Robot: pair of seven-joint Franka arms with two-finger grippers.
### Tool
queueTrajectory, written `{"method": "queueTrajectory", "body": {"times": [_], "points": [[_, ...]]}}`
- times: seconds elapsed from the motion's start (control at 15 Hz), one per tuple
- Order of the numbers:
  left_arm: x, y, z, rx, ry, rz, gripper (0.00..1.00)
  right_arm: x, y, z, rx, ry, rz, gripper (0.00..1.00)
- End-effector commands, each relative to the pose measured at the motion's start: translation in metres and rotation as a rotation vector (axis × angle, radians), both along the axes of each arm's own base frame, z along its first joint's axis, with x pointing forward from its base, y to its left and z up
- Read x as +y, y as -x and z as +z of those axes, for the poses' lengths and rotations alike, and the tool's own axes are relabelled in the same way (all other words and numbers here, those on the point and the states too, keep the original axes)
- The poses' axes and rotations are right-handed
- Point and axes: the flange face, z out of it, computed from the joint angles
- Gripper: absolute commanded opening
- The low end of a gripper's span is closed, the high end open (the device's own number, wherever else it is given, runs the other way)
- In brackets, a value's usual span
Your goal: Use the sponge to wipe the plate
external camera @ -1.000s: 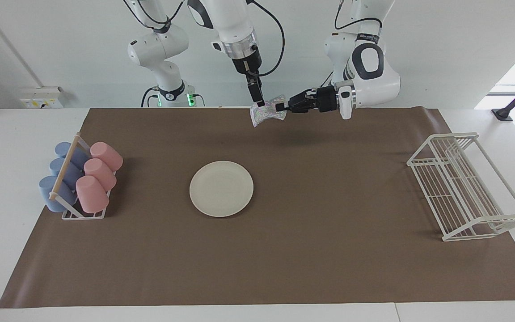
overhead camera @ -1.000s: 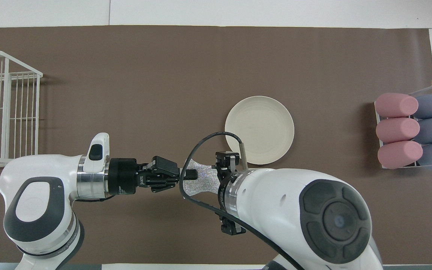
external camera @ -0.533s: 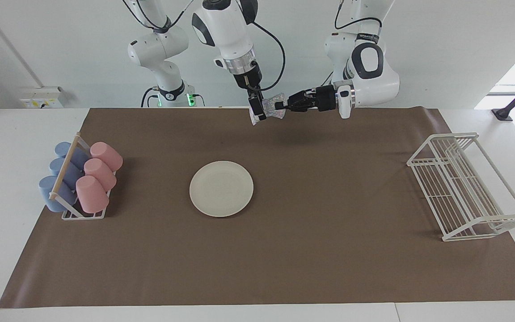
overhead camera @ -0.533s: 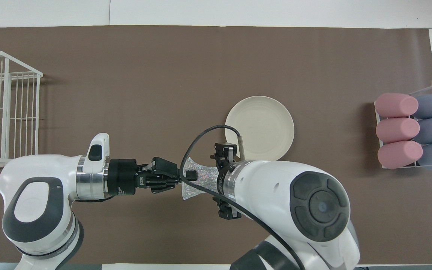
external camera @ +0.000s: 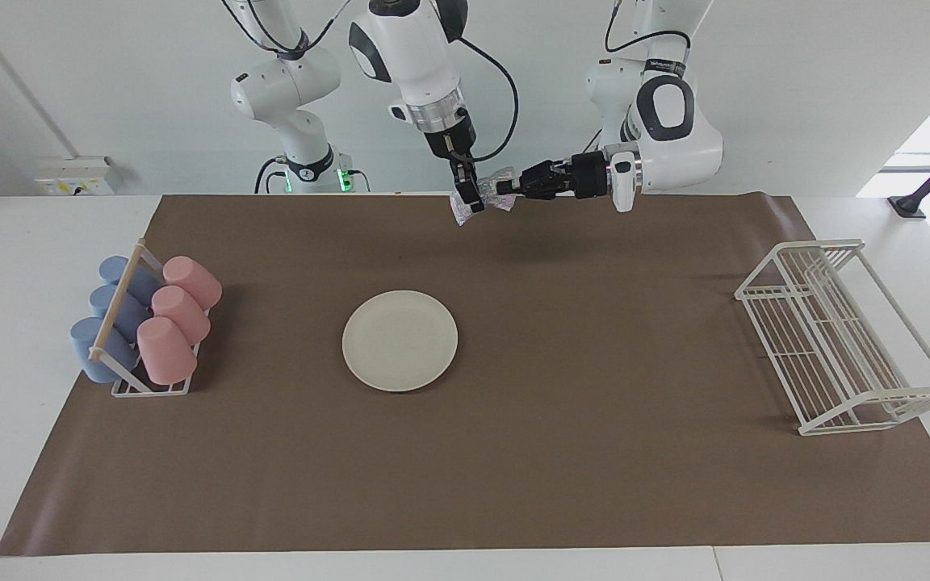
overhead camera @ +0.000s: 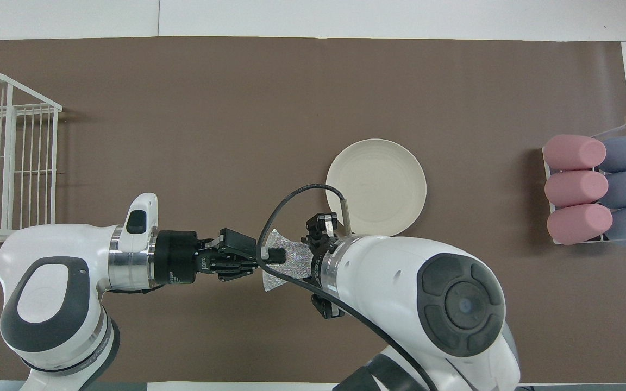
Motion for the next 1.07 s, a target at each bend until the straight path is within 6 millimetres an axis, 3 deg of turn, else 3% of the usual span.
{"method": "queueTrajectory", "body": {"times": [0.0, 0.13, 0.2, 0.8, 0.87, 0.93, 1.0], "points": [[0.0031, 0.01, 0.0021, -0.006, 0.029, -0.003, 0.0, -0.0032, 0.0017, 0.0038, -0.001, -0.007, 0.018, 0.8], [0.0037, 0.01, 0.0027, -0.007, 0.03, -0.004, 0.0, -0.0032, 0.0016, 0.004, -0.005, -0.008, 0.026, 0.19], [0.0042, 0.0098, 0.0028, -0.007, 0.031, -0.003, 0.0, -0.0032, 0.0015, 0.0042, -0.007, -0.008, 0.029, 0.0], [0.0015, 0.012, 0.0059, -0.01, 0.028, -0.011, 0.01, -0.0036, 0.0002, 0.0052, -0.016, -0.013, 0.028, 0.0], [0.0003, 0.0123, 0.0069, -0.006, 0.023, -0.008, 0.78, -0.0049, -0.001, 0.0053, -0.017, -0.014, 0.024, 0.0], [0.0006, 0.0127, 0.0088, 0.0, 0.021, -0.005, 1.0, -0.0063, -0.0022, 0.0053, -0.022, -0.01, 0.028, 0.0], [0.002, 0.012, 0.0085, 0.002, 0.017, -0.002, 1.0, -0.0063, -0.0022, 0.0053, -0.024, -0.009, 0.036, 0.0]]}}
